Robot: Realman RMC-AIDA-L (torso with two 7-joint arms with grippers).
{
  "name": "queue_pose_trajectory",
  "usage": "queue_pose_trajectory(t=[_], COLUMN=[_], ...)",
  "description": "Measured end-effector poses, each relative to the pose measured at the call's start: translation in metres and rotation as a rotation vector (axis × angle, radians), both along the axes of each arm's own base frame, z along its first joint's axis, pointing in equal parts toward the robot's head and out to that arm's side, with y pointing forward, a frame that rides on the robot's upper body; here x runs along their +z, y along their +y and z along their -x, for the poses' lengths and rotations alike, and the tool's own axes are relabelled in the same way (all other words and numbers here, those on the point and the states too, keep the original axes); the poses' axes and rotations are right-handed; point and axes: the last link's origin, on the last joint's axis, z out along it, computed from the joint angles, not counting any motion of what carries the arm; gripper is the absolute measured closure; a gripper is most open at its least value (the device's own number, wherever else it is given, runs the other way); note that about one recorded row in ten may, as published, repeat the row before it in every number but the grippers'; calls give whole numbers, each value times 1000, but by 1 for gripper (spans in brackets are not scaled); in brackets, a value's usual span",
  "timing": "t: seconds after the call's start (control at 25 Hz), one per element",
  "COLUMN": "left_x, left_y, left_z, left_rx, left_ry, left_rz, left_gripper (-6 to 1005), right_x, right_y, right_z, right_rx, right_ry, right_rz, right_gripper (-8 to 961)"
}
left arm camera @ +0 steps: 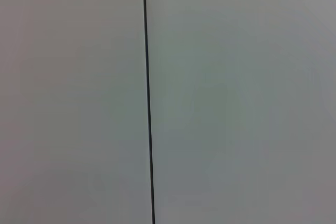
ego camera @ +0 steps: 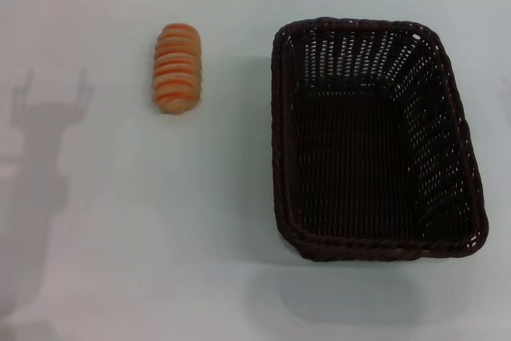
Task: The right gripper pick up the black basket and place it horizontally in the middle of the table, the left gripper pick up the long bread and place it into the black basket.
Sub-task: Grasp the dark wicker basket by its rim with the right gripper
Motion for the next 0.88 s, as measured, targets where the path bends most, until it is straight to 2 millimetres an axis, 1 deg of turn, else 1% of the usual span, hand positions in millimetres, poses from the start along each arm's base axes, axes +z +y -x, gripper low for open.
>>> queue_pose_trajectory(t=[0.16, 0.2, 0.24, 0.28, 0.32, 0.36, 0.44, 0.48, 0.76, 0.88], left_x=[1, 6, 6, 8, 8, 11, 11, 15, 19, 21], left_y=[1, 4, 4, 7, 7, 10, 10, 15, 20, 20], left_z=[-1, 0, 0, 1, 1, 4, 4, 5, 5, 6], left_rx=[-5, -1, -1, 7, 7, 18, 18, 25, 25, 27], left_ry=[6, 12, 12, 17, 17, 23, 23, 30, 37, 39], left_rz=[-3, -7, -7, -2, -2, 5, 5, 11, 18, 14], left_gripper=[162, 162, 162, 162, 162, 162, 162, 162, 163, 162], right_x=[3, 3, 2, 0, 0, -1, -1, -1, -5, -6], right_y=[9, 12, 15, 23, 23, 27, 34, 37, 55, 60], right_z=[14, 15, 14, 16, 16, 18, 22, 25, 50, 61], right_rx=[-80, -106, -129, -169, -169, -188, -205, -211, -269, -300], right_ry=[-4, -7, -9, -15, -15, -17, -24, -27, -26, -16], right_rz=[69, 94, 118, 172, 172, 197, 226, 237, 349, 390], right_gripper=[296, 296, 296, 296, 296, 296, 296, 296, 297, 297])
